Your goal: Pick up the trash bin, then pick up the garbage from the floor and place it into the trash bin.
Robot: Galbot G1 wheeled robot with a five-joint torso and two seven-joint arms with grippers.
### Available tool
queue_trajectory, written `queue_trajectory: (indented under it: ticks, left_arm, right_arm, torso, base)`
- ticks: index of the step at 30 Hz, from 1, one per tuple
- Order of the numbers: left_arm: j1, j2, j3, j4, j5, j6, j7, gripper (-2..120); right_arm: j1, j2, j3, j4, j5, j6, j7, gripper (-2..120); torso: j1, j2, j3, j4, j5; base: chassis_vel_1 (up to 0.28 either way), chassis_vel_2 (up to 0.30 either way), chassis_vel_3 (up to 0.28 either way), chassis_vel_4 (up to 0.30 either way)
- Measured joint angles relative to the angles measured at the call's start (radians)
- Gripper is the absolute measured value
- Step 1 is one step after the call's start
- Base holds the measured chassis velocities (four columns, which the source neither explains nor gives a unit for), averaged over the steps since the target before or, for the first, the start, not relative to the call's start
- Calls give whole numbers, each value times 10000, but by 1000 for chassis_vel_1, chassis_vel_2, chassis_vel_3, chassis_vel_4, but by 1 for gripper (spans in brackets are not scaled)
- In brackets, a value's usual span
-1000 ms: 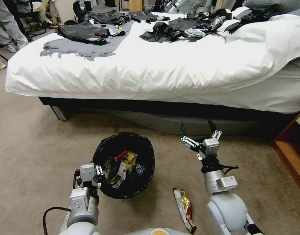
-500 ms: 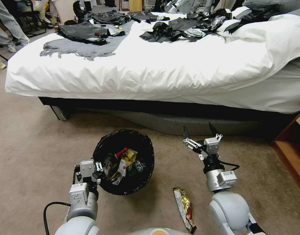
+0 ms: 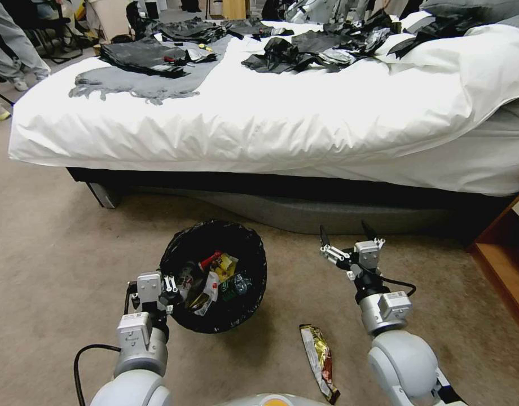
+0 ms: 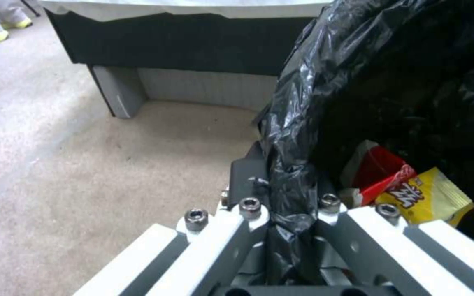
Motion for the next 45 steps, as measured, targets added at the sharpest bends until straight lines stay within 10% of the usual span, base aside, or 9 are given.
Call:
queue_trajectory:
  ticks: [18,45]
  left_arm:
    - [-199,-29,8,181,-46,34,-4,1]
    - [-135,-136,-33,399,23,38,-1,1]
  right_arm:
    - [50,-3363,-1617,-650,3376,-2975,11,100]
    - [101,-3625,-3215,-2316,3533,-2884,-1327,100]
  torso:
    - [0,0,0,0,0]
    - [-1,0,0,0,-1]
  base:
    - [0,0,0,0]
    - [0,0,0,0]
